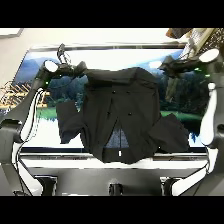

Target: Fold the clothes and pants, and hang the long-sleeved shirts on hangers.

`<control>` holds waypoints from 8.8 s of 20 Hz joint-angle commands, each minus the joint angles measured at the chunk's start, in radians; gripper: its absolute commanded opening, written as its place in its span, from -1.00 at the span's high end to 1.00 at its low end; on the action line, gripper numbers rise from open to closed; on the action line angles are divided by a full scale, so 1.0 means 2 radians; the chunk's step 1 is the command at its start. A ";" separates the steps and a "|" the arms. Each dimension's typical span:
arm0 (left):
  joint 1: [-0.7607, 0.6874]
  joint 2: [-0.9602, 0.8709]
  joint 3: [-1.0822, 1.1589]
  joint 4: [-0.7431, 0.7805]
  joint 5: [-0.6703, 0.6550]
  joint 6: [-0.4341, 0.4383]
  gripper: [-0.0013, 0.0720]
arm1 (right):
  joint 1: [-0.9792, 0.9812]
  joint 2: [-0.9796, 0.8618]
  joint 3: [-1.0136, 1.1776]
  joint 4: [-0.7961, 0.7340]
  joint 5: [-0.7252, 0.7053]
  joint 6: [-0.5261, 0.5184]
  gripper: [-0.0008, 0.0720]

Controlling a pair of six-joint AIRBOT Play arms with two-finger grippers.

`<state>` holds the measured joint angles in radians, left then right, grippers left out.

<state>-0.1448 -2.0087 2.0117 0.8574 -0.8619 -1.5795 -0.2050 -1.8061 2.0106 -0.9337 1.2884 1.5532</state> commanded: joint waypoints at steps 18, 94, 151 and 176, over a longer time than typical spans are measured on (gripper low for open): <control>0.015 0.371 -0.313 0.173 -0.258 -0.080 -0.83 | 0.093 0.499 -0.642 -0.065 0.044 0.096 -0.71; -0.323 0.403 -0.513 0.284 -0.207 -0.269 -0.89 | 0.566 0.360 -0.674 -0.349 -0.035 0.453 -0.24; -0.477 0.286 -0.296 0.046 -0.002 -0.415 0.92 | 0.223 0.215 -0.002 -0.301 0.186 0.130 0.90; -0.331 0.183 -0.296 0.062 -0.099 -0.222 -0.72 | 0.204 0.302 -0.363 -0.373 0.067 0.154 -0.19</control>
<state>-0.9073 -1.6833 1.4185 0.8913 -0.9459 -2.1242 0.2298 -1.2816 1.2572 -1.6413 1.3418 1.8885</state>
